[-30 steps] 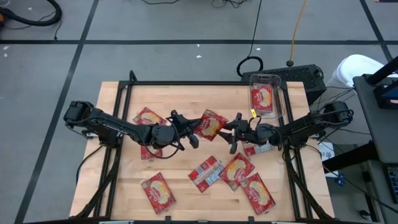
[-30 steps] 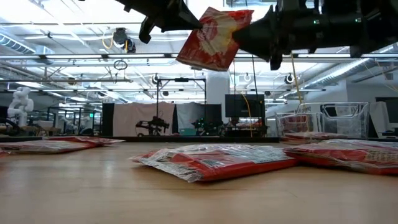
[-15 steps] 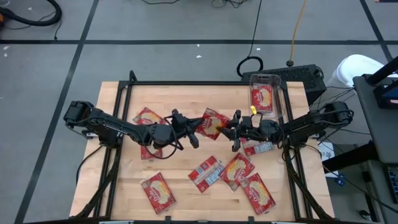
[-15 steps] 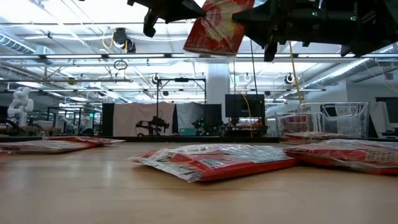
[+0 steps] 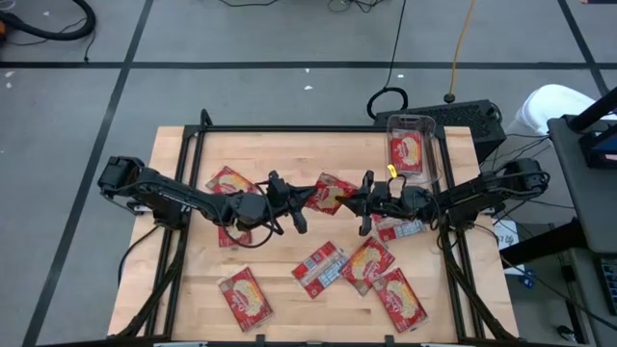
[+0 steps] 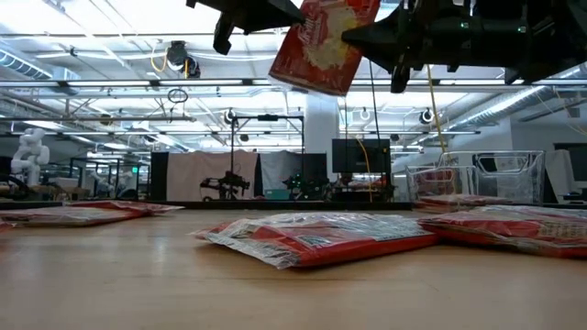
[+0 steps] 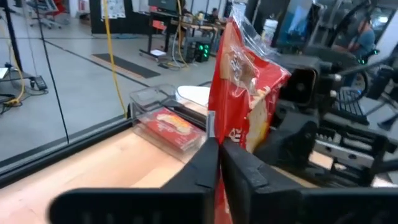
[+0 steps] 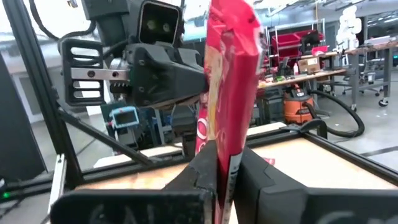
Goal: Sort popcorn bags into baskets
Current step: Put the red popcorn bag into the transparent bin
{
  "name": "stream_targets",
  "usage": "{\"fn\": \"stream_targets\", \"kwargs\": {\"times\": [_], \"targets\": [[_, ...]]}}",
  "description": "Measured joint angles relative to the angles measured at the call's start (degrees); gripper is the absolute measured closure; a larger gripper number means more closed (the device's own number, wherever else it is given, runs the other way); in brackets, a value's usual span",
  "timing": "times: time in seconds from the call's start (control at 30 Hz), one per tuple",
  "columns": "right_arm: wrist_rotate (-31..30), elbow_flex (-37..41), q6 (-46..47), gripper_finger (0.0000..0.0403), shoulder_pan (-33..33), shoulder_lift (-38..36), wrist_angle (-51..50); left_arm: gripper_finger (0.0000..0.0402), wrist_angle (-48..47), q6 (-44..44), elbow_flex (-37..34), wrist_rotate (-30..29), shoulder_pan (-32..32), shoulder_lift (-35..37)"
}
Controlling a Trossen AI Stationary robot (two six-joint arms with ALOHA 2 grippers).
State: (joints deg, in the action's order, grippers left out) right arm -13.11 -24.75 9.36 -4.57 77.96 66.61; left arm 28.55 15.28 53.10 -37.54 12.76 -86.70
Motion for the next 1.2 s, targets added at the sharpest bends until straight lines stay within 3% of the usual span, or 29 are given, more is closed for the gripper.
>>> {"fn": "stream_targets", "kwargs": {"times": [0.3, 0.47, 0.63, 0.93, 1.2], "targets": [[0.0, -0.1, -1.7, 0.0395, 3.3, -8.1, -15.4, 0.0223, -8.1, 0.7, 0.0, 1.3, 0.2, 1.8], [-0.2, -0.1, -1.9, 0.0395, 6.7, -14.6, -27.3, 0.0182, -12.6, 2.0, 0.0, -0.2, -0.2, 1.9], [1.5, -0.1, -2.5, 0.0395, 10.5, -20.0, -36.3, 0.0186, -15.1, 3.0, 0.0, -0.3, -0.7, 2.2], [13.8, -0.1, -2.4, 0.0395, 22.0, -30.6, -48.0, 0.0227, -18.6, 4.4, 0.0, 1.8, -0.3, 2.0], [26.0, -6.6, -2.2, 0.0395, 34.2, -34.2, -67.7, 0.0244, -18.0, 5.0, 0.0, 1.7, 0.7, 0.9]]}}
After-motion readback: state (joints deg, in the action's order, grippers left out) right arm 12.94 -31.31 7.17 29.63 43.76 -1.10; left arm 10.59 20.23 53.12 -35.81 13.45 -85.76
